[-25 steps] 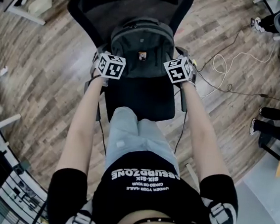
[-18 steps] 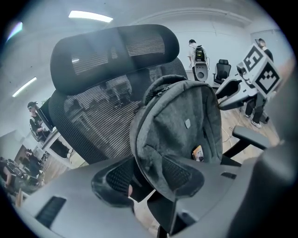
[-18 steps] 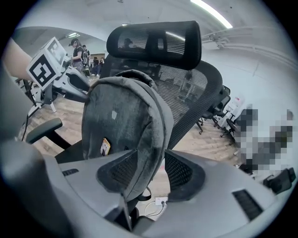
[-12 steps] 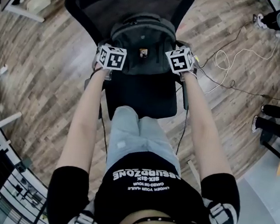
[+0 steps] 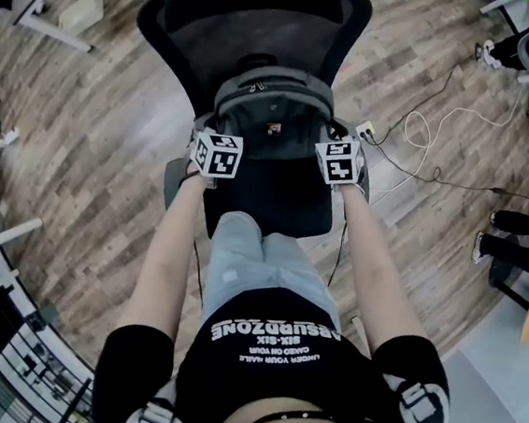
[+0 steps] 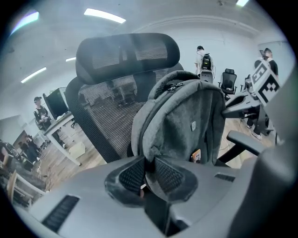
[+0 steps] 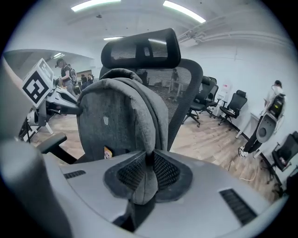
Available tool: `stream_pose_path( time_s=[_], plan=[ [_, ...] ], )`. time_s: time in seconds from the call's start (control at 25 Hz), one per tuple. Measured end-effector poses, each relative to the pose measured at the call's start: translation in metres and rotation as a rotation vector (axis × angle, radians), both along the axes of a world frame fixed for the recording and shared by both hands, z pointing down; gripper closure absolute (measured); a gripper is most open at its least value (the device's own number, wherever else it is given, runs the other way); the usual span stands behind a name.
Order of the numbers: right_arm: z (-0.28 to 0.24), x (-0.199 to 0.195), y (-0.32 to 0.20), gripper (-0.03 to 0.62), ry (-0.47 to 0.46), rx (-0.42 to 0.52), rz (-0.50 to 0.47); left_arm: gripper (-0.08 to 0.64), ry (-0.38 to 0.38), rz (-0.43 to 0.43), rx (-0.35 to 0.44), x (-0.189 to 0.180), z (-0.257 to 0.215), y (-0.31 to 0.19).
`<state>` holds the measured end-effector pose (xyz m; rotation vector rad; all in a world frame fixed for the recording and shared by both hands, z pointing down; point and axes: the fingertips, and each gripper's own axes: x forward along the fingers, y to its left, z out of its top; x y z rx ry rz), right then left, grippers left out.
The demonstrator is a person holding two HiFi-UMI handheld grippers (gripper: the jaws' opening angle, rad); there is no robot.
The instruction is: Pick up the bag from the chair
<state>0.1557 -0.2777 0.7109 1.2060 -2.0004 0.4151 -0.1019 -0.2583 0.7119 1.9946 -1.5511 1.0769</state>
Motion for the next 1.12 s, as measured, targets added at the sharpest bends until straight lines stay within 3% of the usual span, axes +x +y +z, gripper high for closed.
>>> stream_pose_path(
  time_s=[1.12],
  plan=[
    [-0.01,0.005,0.083,0.537,0.007,0.036,-0.011,0.495,-0.004,0.029,-0.048,0.003,-0.006,0.085]
  ],
)
